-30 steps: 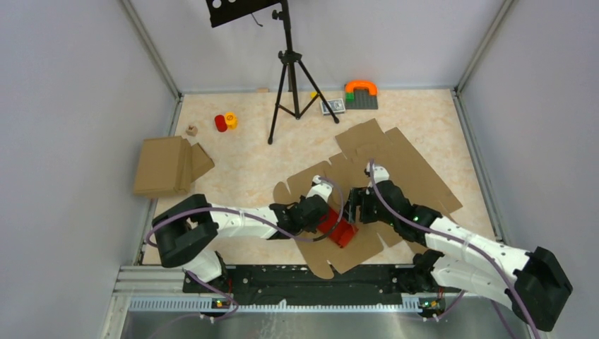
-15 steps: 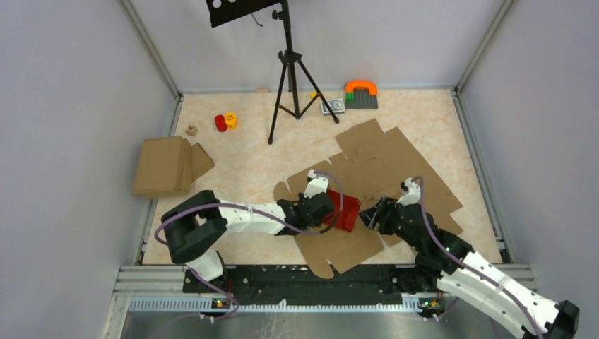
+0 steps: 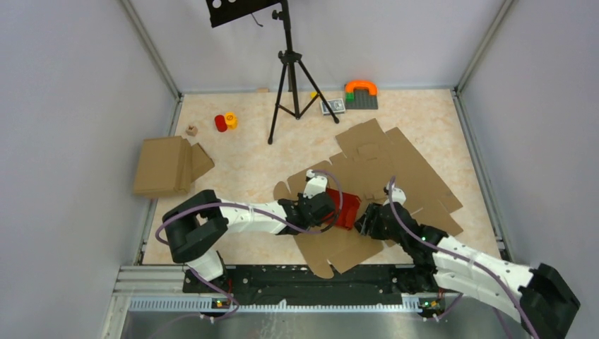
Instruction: Fold the paper box
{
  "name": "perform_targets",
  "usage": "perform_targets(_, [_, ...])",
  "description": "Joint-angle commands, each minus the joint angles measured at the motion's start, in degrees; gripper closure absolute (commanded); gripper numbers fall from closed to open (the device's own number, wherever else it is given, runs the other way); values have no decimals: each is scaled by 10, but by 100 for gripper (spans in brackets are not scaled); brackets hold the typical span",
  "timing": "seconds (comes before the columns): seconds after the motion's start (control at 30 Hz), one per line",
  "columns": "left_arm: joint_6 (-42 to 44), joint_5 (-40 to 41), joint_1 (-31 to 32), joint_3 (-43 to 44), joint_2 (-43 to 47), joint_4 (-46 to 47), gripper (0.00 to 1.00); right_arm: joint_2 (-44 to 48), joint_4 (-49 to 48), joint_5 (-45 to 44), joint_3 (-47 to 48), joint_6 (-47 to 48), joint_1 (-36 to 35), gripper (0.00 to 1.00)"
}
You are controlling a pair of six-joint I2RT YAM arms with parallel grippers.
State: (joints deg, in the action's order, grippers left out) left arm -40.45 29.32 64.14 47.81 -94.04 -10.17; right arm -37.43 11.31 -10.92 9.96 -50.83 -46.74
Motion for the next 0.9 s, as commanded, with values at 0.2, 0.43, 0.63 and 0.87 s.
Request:
perform_targets(0.2, [-4, -4, -3, 12, -19, -20, 100, -139, -143, -2, 68, 25, -6, 54])
perform_targets(0.43, [-3, -6, -3, 15, -25, -20, 100, -184, -121, -9, 95, 24, -5, 66])
perform_targets(0.63, [-3, -13, -3, 20, -30, -18, 100, -211, -142, 7, 100, 24, -6, 70])
perform_targets(0.87, [-17, -25, -3, 24, -29, -19, 100, -284, -66, -14, 152, 41, -7, 69])
